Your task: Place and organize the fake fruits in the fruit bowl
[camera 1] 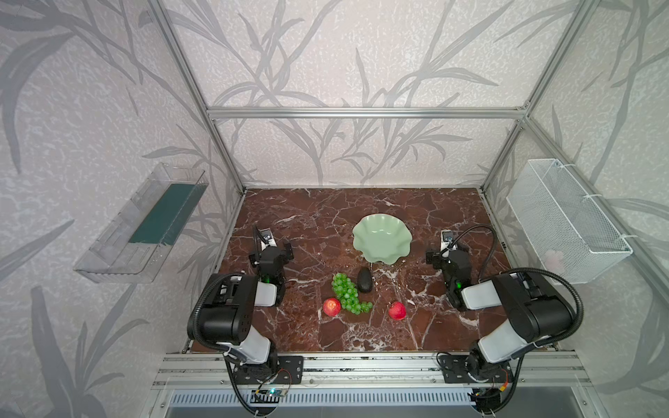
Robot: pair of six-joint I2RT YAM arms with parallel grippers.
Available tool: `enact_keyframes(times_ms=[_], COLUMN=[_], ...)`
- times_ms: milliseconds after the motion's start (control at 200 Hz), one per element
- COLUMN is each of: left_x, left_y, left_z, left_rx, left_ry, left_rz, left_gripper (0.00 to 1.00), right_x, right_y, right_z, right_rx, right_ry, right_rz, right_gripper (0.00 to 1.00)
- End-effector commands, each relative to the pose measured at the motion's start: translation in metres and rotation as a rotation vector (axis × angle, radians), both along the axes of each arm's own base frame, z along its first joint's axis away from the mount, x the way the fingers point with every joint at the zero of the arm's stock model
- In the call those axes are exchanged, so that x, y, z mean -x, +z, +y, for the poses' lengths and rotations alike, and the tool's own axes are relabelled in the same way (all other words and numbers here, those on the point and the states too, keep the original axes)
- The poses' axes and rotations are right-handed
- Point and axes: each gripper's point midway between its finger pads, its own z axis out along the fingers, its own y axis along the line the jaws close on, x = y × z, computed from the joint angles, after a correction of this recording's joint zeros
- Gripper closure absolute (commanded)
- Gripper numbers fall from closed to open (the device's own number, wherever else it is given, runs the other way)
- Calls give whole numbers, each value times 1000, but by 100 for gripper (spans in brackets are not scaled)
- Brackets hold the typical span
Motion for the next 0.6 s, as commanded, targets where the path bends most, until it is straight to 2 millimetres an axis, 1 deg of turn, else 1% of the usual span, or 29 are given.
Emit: enact_keyframes(times_ms=[0, 595], left_x=[-5, -5], left_y=[6, 6], left_z=[0, 0], left_rx=[7, 7], left_ry=[-3, -1], left_rz=[-18, -17], left_gripper=[1, 1], right_x=[-6, -10], right_y=[10, 7], right_z=[-1, -3], right_rx=[-4, -32], right_ry=[-8, 2], right_rz=[-36, -8], right_gripper=[1, 1])
